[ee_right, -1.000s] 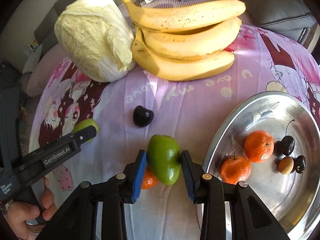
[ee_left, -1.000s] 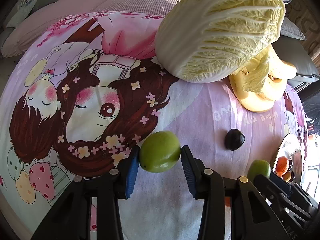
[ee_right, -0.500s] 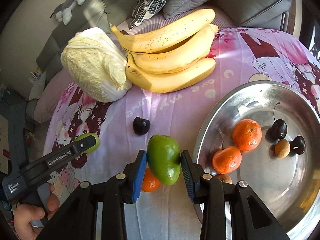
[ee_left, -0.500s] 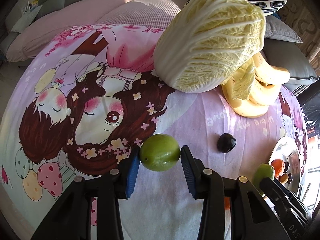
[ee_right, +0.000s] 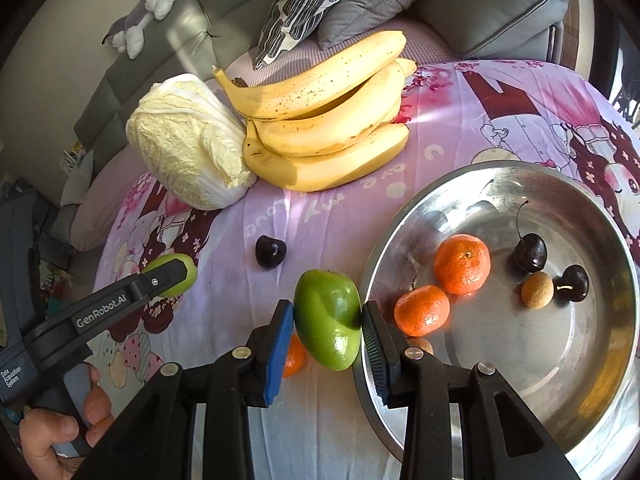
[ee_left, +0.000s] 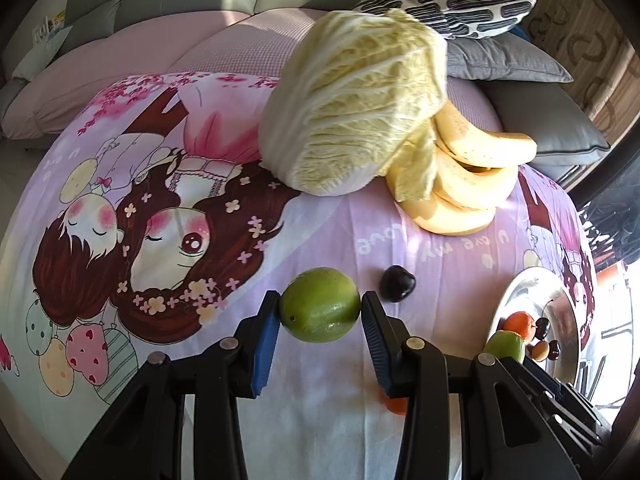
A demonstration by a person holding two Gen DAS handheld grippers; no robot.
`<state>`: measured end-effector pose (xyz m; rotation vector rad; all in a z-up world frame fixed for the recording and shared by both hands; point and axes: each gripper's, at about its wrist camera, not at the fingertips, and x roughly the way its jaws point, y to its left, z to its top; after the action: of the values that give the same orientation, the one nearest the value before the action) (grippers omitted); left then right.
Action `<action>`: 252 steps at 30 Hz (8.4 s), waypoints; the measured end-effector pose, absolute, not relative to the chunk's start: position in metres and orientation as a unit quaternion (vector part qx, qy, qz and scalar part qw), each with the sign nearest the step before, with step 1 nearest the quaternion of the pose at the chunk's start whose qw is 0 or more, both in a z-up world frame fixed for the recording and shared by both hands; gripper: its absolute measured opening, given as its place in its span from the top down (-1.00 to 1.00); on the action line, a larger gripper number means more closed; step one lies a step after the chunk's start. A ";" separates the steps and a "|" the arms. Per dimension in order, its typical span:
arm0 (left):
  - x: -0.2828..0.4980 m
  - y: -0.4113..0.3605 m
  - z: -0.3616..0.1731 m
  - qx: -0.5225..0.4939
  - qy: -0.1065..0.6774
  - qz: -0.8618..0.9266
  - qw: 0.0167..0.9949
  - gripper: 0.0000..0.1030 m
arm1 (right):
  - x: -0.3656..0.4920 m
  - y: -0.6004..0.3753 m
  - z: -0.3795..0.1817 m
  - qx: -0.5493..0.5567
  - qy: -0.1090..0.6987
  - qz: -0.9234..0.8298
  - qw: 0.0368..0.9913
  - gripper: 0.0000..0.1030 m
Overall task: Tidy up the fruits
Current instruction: 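Carry the lime with the left tool while the right tool carries the mango over the bowl, then open the left tool releasing the lime while the right tool releases the mango into the bowl, then move both tools back toward the loose tangerine and dark cherry on the cloth, then lower the left tool to the dark cherry while the right tool approaches the tangerine, then close the left tool on the dark cherry while the right tool grasps the tangerine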
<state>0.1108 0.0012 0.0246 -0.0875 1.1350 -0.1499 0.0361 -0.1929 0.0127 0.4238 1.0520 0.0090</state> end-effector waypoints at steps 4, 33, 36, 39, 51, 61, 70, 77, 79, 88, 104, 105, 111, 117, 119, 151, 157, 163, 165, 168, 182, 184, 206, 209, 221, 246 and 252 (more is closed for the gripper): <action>0.104 -0.016 0.029 -0.031 0.534 -0.092 0.840 0.17 | 0.031 -0.213 0.018 0.207 0.492 -0.021 0.845 0.26; 0.022 -0.185 0.004 0.144 0.545 -0.284 0.776 0.17 | -0.012 -0.325 0.002 0.259 0.499 -0.162 0.811 0.26; 0.020 -0.189 -0.003 0.153 0.549 -0.283 0.771 0.17 | -0.010 -0.323 -0.001 0.257 0.506 -0.161 0.808 0.26; 0.020 -0.191 -0.008 0.157 0.555 -0.280 0.768 0.16 | -0.009 -0.322 -0.004 0.257 0.512 -0.159 0.804 0.26; 0.022 -0.190 -0.008 0.146 0.558 -0.278 0.768 0.17 | -0.009 -0.324 -0.001 0.265 0.509 -0.160 0.804 0.26; 0.033 -0.169 0.007 0.111 0.552 -0.262 0.784 0.17 | -0.007 -0.319 0.007 0.261 0.496 -0.144 0.815 0.26; 0.070 -0.106 0.007 0.039 0.565 -0.155 0.810 0.16 | -0.001 -0.305 0.006 0.232 0.510 -0.133 0.817 0.26; 0.083 -0.076 -0.001 0.008 0.579 -0.102 0.809 0.07 | 0.004 -0.282 0.003 0.198 0.526 -0.120 0.818 0.14; 0.084 -0.074 -0.003 0.004 0.581 -0.102 0.807 0.06 | 0.004 -0.278 0.002 0.190 0.528 -0.118 0.819 0.08; 0.086 -0.078 -0.008 0.018 0.588 -0.092 0.804 -0.29 | 0.008 -0.271 0.001 0.169 0.534 -0.126 0.819 -0.33; 0.089 -0.075 -0.013 0.017 0.586 -0.081 0.806 -0.59 | 0.008 -0.273 -0.003 0.162 0.537 -0.135 0.817 -0.76; 0.089 -0.075 -0.013 0.019 0.584 -0.081 0.807 -0.60 | 0.008 -0.273 -0.003 0.164 0.537 -0.135 0.817 -0.76; 0.091 -0.077 -0.013 0.025 0.578 -0.080 0.812 -0.61 | 0.008 -0.274 -0.004 0.157 0.536 -0.140 0.817 -0.79; 0.092 -0.073 -0.010 0.018 0.567 -0.077 0.820 -0.84 | 0.006 -0.274 0.000 0.162 0.526 -0.136 0.824 -1.00; 0.092 -0.072 -0.009 0.016 0.565 -0.077 0.822 -0.84 | 0.006 -0.274 0.001 0.165 0.524 -0.134 0.824 -1.00; 0.090 -0.047 0.003 0.016 0.552 -0.074 0.831 -0.85 | 0.017 -0.236 0.013 0.141 0.502 -0.078 0.849 -1.00; 0.095 -0.015 0.004 -0.007 0.555 -0.047 0.830 -0.85 | 0.025 -0.206 0.017 0.122 0.495 -0.034 0.859 -1.00; 0.094 0.014 0.004 -0.012 0.556 -0.008 0.831 -0.85 | 0.032 -0.175 0.018 0.100 0.488 0.009 0.867 -1.00; 0.094 0.021 0.004 -0.020 0.557 -0.006 0.830 -0.85 | 0.034 -0.165 0.017 0.093 0.485 0.021 0.869 -1.00; 0.092 0.025 0.003 -0.024 0.559 -0.008 0.829 -0.85 | 0.037 -0.153 0.015 0.083 0.484 0.040 0.870 -1.00; 0.095 0.037 -0.011 -0.045 0.581 0.007 0.813 -0.84 | 0.040 -0.114 -0.006 0.032 0.500 0.078 0.862 -0.53; 0.097 0.037 -0.017 -0.047 0.589 0.010 0.806 -0.84 | 0.041 -0.112 -0.010 0.027 0.506 0.079 0.859 -0.45; 0.101 0.038 -0.037 -0.082 0.610 0.009 0.788 -0.84 | 0.049 -0.106 -0.035 0.020 0.538 0.092 0.837 0.21; 0.100 0.037 -0.035 -0.087 0.607 0.007 0.790 -0.84 | 0.049 -0.108 -0.031 0.025 0.532 0.093 0.841 0.21; 0.101 0.027 -0.036 -0.101 0.604 -0.019 0.790 -0.51 | 0.059 -0.132 -0.013 0.053 0.500 0.076 0.861 0.21; 0.150 -0.056 -0.007 -0.066 0.539 -0.148 0.827 0.05 | 0.070 -0.184 0.003 0.095 0.475 0.036 0.874 0.21; 0.155 -0.073 -0.022 -0.062 0.549 -0.159 0.818 0.22 | 0.069 -0.187 0.003 0.103 0.475 0.032 0.873 0.21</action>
<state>0.1546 -0.0732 -0.0222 -0.1311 1.1687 -0.3396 0.0692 -0.1872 0.0034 0.2160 0.9918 0.0664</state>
